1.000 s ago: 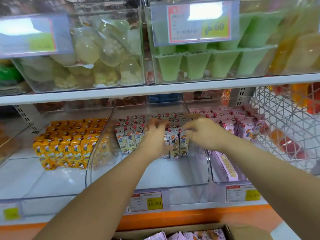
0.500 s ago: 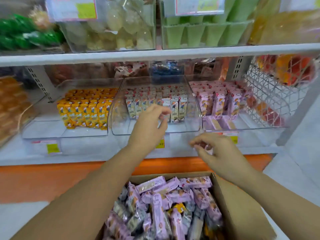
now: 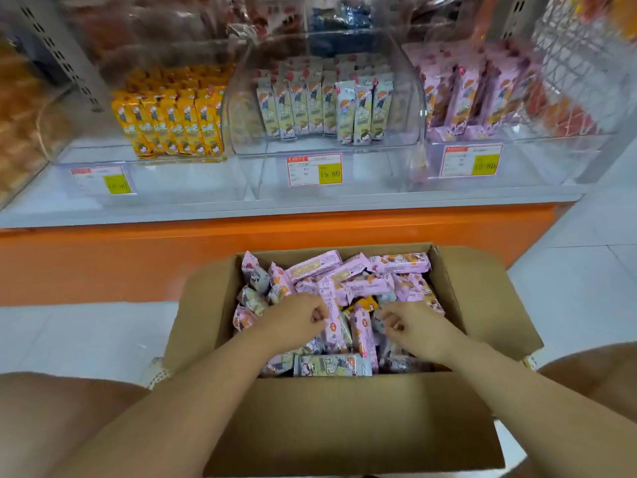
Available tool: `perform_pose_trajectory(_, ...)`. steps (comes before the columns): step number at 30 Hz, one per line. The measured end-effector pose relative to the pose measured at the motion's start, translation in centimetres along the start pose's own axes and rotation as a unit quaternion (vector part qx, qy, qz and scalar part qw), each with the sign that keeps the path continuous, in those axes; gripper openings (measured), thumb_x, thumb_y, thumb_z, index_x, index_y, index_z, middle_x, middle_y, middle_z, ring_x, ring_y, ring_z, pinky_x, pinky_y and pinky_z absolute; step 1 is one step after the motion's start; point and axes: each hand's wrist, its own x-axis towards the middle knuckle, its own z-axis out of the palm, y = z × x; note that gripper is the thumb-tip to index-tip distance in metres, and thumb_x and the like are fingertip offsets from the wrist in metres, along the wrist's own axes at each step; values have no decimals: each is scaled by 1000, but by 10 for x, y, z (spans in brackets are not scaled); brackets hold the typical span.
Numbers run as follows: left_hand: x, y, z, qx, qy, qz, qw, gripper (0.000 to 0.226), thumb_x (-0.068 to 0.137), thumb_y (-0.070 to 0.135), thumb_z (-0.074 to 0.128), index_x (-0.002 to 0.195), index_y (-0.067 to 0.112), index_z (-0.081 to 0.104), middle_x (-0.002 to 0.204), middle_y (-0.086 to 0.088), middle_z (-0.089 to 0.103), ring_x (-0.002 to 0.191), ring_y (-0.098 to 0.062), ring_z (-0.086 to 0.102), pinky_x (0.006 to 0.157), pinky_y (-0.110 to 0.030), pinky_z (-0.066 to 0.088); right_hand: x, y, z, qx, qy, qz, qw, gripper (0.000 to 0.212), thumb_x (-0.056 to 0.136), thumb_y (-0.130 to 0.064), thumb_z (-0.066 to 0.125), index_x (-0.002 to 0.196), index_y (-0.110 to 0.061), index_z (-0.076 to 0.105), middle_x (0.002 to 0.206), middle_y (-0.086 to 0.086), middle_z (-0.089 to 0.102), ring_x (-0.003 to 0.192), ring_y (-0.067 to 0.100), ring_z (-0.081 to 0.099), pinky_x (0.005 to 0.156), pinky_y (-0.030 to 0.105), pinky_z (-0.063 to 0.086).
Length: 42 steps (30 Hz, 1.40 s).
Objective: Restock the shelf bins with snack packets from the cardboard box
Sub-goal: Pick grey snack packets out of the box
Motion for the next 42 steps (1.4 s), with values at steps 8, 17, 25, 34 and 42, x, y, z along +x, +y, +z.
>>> perform_pose_trajectory(8, 2, -16, 3, 66, -73, -37, 994, 12, 95, 24, 56, 107, 22, 57, 109, 4, 59, 96, -13, 57, 88, -34, 49, 12, -13, 22, 39, -100, -1, 994, 30, 97, -38, 46, 111, -15, 58, 91, 2, 61, 80, 18, 57, 70, 29, 43)
perform_pose_trajectory(17, -7, -35, -10, 109, -18, -68, 992, 31, 93, 17, 54, 122, 23, 44, 126, -1, 41, 96, -18, 58, 82, -34, 50, 9, -33, 12, 65, -133, -20, 989, 43, 85, -43, 66, 117, -14, 60, 98, -2, 63, 93, 16, 61, 84, 29, 49)
perform_pose_trajectory(25, -9, -34, 3, 118, 6, -82, 990, 65, 96, 18, 55, 149, 23, 17, 152, -7, 23, 87, -21, 58, 74, -35, 49, 2, -34, 17, 12, -168, -29, 985, 44, 83, -41, 69, 116, -14, 58, 105, 0, 59, 98, 18, 59, 82, 26, 45)
perform_pose_trajectory(34, -8, -18, -2, 161, 59, -79, 982, 44, 91, 36, 55, 130, 18, 46, 126, -3, 50, 106, -21, 56, 80, -34, 50, -5, -55, -44, -7, -76, -60, 995, 35, 85, -29, 67, 115, -16, 55, 89, 0, 59, 75, 13, 58, 66, 25, 44)
perform_pose_trajectory(42, -20, 24, -60, -357, 199, -65, 910, 33, 89, 16, 62, 118, 23, 47, 101, -2, 59, 71, -19, 62, 67, -38, 57, -15, -63, -112, 83, 8, -79, 993, 16, 81, -27, 73, 91, -22, 62, 84, -7, 66, 78, 25, 64, 67, 27, 48)
